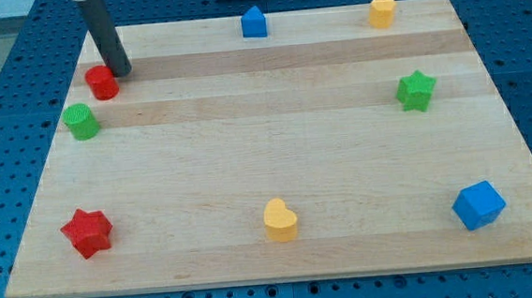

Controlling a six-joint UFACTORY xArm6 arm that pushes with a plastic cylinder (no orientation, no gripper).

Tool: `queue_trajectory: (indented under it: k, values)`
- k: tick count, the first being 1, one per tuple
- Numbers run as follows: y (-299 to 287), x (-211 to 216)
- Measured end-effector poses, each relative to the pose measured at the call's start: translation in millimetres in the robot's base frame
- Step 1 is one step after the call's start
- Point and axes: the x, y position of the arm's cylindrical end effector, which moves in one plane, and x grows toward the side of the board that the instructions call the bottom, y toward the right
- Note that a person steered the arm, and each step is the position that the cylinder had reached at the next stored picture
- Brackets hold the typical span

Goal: Point your arm to the blue triangle

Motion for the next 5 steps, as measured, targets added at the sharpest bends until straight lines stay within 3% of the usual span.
queue_trajectory:
  k: [2, 4, 5]
  values:
    - [-9, -2]
    - [85, -107]
    - [103, -112]
